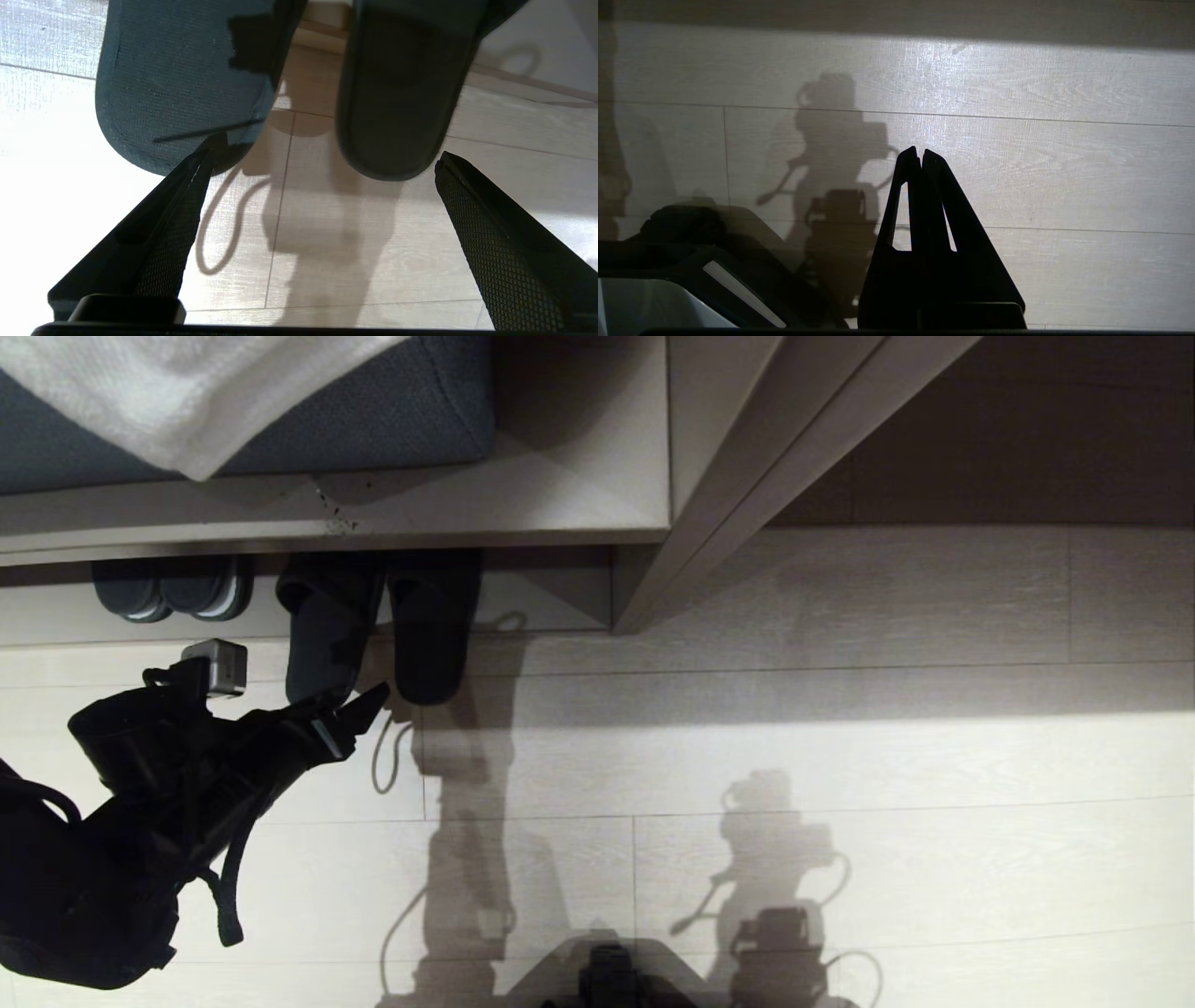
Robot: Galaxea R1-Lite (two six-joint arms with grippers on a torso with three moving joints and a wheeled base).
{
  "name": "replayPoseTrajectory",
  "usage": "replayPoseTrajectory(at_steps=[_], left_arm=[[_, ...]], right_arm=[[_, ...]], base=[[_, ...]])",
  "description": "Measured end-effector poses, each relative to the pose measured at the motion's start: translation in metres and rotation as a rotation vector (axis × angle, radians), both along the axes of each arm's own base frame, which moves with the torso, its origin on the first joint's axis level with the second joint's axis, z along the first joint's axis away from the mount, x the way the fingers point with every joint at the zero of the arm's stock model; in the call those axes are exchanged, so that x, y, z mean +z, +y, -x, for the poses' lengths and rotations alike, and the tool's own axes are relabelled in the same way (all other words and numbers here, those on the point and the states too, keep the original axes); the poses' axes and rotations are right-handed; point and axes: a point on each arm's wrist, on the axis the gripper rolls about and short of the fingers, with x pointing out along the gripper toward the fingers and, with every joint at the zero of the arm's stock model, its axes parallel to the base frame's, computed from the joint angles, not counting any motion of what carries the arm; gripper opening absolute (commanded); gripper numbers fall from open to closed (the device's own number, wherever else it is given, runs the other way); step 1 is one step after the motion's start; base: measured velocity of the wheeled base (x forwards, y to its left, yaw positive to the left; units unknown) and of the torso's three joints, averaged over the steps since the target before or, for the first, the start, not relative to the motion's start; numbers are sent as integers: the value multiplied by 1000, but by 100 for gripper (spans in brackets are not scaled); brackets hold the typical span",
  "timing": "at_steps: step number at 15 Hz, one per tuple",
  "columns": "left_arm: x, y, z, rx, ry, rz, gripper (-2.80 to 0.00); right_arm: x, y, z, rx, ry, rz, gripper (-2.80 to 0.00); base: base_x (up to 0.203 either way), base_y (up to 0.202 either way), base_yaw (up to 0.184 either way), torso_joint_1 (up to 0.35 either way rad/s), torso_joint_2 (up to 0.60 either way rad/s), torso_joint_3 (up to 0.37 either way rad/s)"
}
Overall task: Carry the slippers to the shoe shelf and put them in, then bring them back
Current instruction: Pick up the slippers in the shoe cabinet
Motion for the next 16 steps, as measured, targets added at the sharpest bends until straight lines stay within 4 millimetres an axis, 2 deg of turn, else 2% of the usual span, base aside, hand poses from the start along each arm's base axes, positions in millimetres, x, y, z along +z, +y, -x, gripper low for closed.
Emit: replayPoseTrajectory(at_steps=[4, 6, 10, 16], left_arm=[[5, -19, -21, -7, -44, 10, 0], [7, -22, -27, -9, -59, 14, 0], [9, -17, -38, 11, -79, 17, 0], [23, -7, -50, 59, -148, 47, 0]], right_arm=[[0, 0, 0, 0, 0, 0, -280], [0, 0, 0, 0, 0, 0, -280], [0, 0, 0, 0, 0, 0, -280], [0, 0, 0, 0, 0, 0, -280]], base=[[0, 0, 0, 0, 0, 0], [0, 0, 0, 0, 0, 0], [0, 0, 0, 0, 0, 0], [0, 0, 0, 0, 0, 0]])
